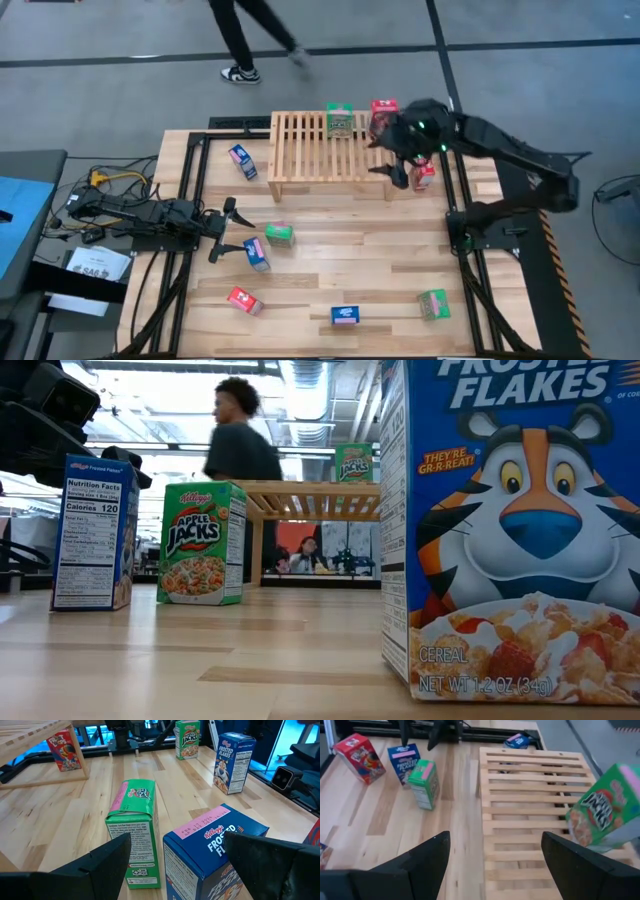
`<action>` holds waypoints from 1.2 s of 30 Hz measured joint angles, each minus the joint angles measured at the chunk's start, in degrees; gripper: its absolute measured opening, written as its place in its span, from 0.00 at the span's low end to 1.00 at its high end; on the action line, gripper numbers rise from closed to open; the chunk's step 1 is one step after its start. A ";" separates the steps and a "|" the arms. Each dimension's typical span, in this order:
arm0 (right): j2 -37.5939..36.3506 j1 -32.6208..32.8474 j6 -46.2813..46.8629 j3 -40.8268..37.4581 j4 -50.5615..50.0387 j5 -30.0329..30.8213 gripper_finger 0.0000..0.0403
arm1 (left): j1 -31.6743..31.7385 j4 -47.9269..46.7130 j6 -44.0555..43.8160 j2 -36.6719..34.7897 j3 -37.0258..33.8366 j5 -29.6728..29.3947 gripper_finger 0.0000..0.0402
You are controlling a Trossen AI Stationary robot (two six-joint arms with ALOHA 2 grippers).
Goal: Stack cereal on shelf
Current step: Put the middle blue cereal box on the shelf
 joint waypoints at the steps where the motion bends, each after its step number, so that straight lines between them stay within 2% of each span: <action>1: -1.87 0.34 0.58 -3.06 2.14 0.02 0.84 | -0.01 0.00 0.00 -0.01 0.00 0.00 0.76; 10: -16.92 4.16 6.93 -26.97 20.66 0.95 0.84 | -0.02 0.01 0.00 -0.01 0.00 0.00 0.76; 20: -30.72 11.53 11.69 -50.46 42.77 11.68 0.84 | 0.00 0.01 0.00 0.00 0.00 0.00 0.76; 24: -33.95 15.00 12.00 -56.69 49.90 15.44 0.84 | 0.00 0.02 0.00 0.00 0.00 0.00 0.76; 29: -36.46 17.59 12.04 -60.60 51.21 19.28 0.84 | -0.01 0.00 0.00 -0.01 0.00 0.00 0.76; 36: -40.20 17.04 12.99 -66.37 52.27 19.66 0.84 | -0.01 0.01 0.00 -0.01 0.00 0.00 0.76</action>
